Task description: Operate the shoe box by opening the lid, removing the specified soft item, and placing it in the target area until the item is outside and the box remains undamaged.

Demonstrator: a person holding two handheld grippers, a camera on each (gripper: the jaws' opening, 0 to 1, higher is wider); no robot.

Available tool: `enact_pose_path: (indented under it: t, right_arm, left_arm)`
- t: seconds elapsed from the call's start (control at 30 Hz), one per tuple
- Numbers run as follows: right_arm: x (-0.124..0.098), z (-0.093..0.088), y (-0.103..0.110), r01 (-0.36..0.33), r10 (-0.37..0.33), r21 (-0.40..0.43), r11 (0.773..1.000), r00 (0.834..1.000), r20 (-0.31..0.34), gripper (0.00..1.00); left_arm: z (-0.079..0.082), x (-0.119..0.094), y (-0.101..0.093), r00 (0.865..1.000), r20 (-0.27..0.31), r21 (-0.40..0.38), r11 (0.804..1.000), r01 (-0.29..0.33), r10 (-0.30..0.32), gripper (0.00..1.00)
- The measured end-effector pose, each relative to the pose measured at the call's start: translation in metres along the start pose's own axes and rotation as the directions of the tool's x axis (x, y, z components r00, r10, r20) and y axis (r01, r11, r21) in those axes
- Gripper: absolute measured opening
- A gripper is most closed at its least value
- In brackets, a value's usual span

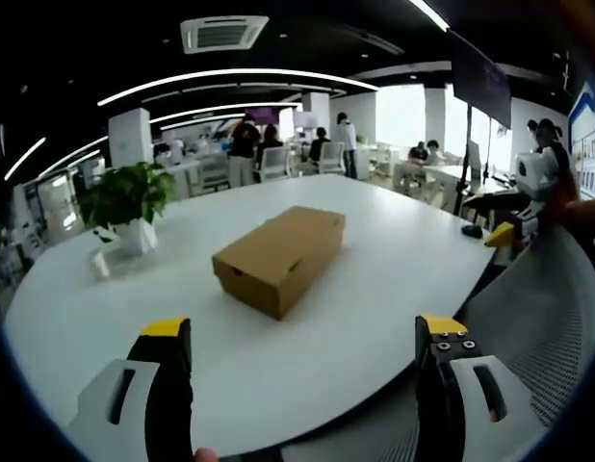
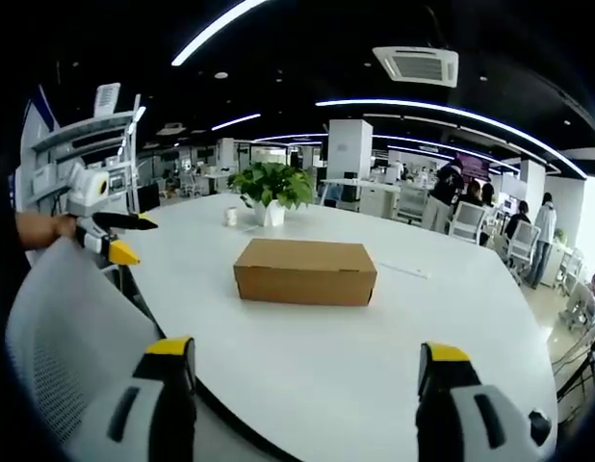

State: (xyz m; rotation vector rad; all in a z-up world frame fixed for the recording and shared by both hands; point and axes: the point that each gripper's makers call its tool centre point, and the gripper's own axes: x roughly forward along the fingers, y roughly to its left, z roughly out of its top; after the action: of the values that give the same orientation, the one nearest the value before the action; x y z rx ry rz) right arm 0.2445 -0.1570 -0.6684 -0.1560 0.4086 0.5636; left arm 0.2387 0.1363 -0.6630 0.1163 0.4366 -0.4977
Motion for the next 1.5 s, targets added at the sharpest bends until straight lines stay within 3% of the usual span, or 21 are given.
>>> enact_pose_path:
  t: [1.37,1.5]
  right_arm:
    - [0.0002,-0.0001,-0.0037,0.009,-0.009,0.011,1.0,1.0,-0.008,0.98]
    - [-0.001,0.005,-0.0078,0.031,-0.032,0.012,0.999,0.999,0.016,0.98]
  left_arm:
    - [0.0036,0.002,0.0016,1.0,0.007,-0.016,1.0,-0.006,0.006,1.0]
    - [0.0034,0.003,0.0027,1.0,-0.003,-0.014,1.0,-0.013,0.013,1.0]
